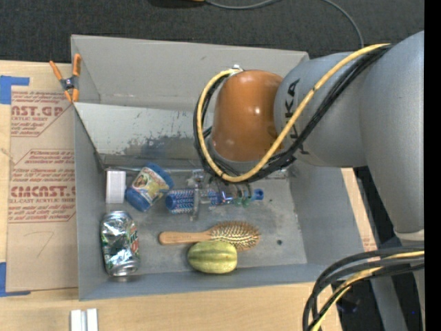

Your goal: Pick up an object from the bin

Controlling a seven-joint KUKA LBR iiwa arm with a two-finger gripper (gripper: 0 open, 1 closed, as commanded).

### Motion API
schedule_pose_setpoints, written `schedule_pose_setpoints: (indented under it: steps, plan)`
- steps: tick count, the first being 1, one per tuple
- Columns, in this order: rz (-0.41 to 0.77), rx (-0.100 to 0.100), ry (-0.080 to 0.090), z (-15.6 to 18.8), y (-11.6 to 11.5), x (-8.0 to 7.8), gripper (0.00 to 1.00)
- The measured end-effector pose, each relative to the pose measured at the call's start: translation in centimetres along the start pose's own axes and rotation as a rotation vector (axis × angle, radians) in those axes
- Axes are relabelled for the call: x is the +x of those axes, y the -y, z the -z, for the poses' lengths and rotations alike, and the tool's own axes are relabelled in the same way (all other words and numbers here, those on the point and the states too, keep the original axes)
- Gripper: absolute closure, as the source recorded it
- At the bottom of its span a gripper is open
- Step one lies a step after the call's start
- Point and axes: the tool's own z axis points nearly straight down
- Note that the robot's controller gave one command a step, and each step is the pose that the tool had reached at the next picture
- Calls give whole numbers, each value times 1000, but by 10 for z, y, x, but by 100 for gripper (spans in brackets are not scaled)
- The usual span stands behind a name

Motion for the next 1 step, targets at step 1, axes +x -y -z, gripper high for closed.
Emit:
schedule_pose_setpoints:
  steps: [1]
  plan:
    - [-11,0,0,73,2,9,100]
